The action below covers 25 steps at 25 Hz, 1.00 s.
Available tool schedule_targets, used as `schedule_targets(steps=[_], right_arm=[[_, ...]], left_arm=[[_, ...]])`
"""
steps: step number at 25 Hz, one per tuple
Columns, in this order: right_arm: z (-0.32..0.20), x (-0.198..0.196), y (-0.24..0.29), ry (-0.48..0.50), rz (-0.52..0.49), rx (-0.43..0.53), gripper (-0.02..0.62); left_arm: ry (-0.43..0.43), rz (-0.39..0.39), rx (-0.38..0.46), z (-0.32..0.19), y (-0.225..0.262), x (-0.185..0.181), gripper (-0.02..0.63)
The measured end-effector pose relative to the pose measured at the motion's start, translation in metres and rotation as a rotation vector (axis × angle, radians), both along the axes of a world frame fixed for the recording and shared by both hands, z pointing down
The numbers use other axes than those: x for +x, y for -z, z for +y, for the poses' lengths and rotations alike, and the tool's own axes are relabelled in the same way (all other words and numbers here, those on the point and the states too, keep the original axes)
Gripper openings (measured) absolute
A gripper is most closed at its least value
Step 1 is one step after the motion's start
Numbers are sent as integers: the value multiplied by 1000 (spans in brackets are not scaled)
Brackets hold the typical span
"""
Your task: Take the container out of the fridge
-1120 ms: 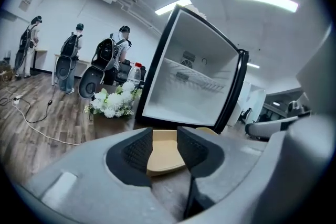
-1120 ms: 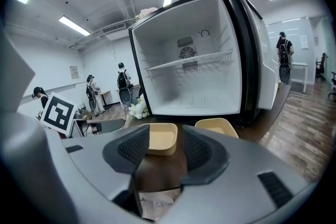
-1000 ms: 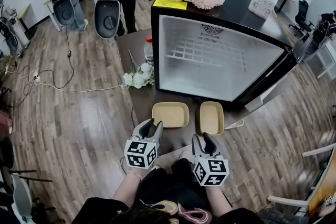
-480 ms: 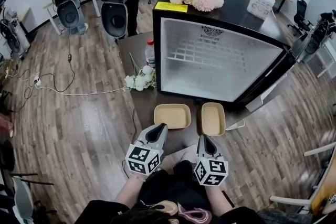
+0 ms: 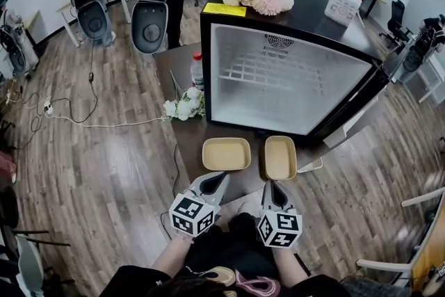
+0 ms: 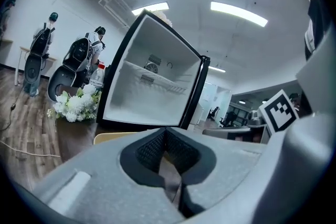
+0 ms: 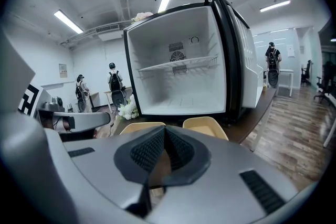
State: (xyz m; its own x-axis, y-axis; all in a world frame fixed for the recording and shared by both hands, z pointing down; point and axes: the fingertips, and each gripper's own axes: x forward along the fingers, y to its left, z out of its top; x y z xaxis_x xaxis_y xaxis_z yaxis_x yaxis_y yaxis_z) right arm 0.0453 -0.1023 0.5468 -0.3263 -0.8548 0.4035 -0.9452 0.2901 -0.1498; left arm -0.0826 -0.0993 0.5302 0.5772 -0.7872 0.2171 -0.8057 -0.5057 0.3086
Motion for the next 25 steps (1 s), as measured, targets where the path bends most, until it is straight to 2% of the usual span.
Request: schedule_targets(steps=[3, 5, 15, 25], right_arm=[[2, 3, 1, -4, 10, 3, 8], [4, 4, 0, -4, 13, 3, 8], [17, 9, -1, 2, 39, 0, 8], [21, 14, 0, 27, 59, 12, 8]], left_arm=[[-13, -55, 11, 4, -1, 6, 8], [-9, -64, 11, 5, -3, 7, 8], [41, -61, 11, 8, 0, 1, 8], [88, -50, -29, 12, -10, -1, 8]])
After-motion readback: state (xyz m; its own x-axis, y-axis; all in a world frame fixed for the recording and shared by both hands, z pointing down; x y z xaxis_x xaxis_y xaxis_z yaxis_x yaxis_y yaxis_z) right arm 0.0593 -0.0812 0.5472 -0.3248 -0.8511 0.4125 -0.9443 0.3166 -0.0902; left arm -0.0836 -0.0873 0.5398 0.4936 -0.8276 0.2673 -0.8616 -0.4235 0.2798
